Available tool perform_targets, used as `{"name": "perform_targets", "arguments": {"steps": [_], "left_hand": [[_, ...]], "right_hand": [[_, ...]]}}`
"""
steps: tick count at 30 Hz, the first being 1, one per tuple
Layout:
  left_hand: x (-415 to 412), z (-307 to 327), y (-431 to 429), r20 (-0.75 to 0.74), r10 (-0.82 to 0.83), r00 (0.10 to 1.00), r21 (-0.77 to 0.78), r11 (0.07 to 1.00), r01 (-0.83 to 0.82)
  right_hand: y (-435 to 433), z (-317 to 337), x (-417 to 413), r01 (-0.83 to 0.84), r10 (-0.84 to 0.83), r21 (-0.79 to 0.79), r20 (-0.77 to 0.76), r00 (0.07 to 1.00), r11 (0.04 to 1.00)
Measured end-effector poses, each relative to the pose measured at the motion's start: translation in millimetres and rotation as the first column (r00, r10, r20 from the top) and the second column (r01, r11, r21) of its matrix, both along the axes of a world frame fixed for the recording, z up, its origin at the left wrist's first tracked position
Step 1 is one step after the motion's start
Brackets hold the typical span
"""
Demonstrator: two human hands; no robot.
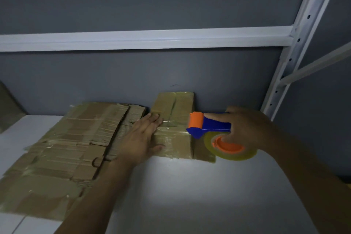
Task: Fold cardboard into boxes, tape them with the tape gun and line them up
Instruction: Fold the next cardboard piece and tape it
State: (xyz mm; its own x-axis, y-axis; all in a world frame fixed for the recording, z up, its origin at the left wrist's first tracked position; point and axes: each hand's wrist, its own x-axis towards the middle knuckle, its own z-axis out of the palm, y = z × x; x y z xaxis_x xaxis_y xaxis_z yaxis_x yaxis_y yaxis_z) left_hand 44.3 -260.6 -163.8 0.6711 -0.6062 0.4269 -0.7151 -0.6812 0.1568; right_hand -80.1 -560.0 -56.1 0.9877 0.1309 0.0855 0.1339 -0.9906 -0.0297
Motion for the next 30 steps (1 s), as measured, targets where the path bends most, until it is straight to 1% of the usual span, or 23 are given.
{"name": "perform_targets", "arguments": {"steps": [1,3,5,7,8,11,17,20,25,29,30], "left_hand": [[0.5,-0.2,1.0,-0.005,0.007,1.0,0.02,1.0,-0.007],[0.3,4.2,-3.9,-0.011,0.015,1.0,0.058,0.998,-0.014],[-2.7,11.0,-15.2,0.031,0.02,0.999,0.089,0.996,-0.022],[-10.5,15.5,-28.2,0.119,-0.002,0.993,0.111,0.994,-0.012],[-14.8,14.9,-34.8,0.14,-0.036,0.989,0.104,0.994,0.022],[-28.5,9.0,-53.9,0.112,-0.102,0.988,0.092,0.991,0.092],[-28.1,9.8,-65.4,0.062,-0.049,0.997,0.088,0.995,0.044],[-26.1,9.5,-64.4,0.101,-0.035,0.994,0.075,0.997,0.027],[-25.2,10.5,-66.7,0.121,-0.025,0.992,0.086,0.996,0.015],[-26.9,14.4,-66.8,0.128,-0.029,0.991,0.099,0.995,0.016],[-27.2,14.9,-66.6,0.127,-0.028,0.992,0.102,0.995,0.015]], "right_hand": [[-6.0,1.0,-3.6,0.018,-0.018,-0.021,0.0,1.0,1.0],[-14.2,-1.5,-8.5,0.044,-0.039,-0.095,0.057,0.998,0.995],[-12.6,-12.4,-9.5,0.047,-0.036,-0.115,0.104,0.994,0.992],[-5.1,-27.3,-6.5,0.031,-0.024,-0.092,0.07,0.997,0.995],[-1.8,-34.8,-4.9,0.023,-0.02,-0.068,0.044,0.999,0.997],[1.3,-49.9,-2.5,0.025,-0.024,-0.016,0.037,0.999,1.0],[3.3,-65.9,-6.4,0.032,-0.034,0.06,0.029,0.999,0.998],[-6.3,-67.1,-14.3,0.043,-0.046,0.089,0.037,0.998,0.995],[-18.4,-69.0,-31.0,0.06,-0.067,0.071,0.087,0.994,0.996],[-16.9,-69.4,-36.5,0.063,-0.061,-0.006,0.182,0.981,0.998],[-17.4,-68.2,-38.3,0.071,-0.068,-0.016,0.172,0.983,0.997]]}}
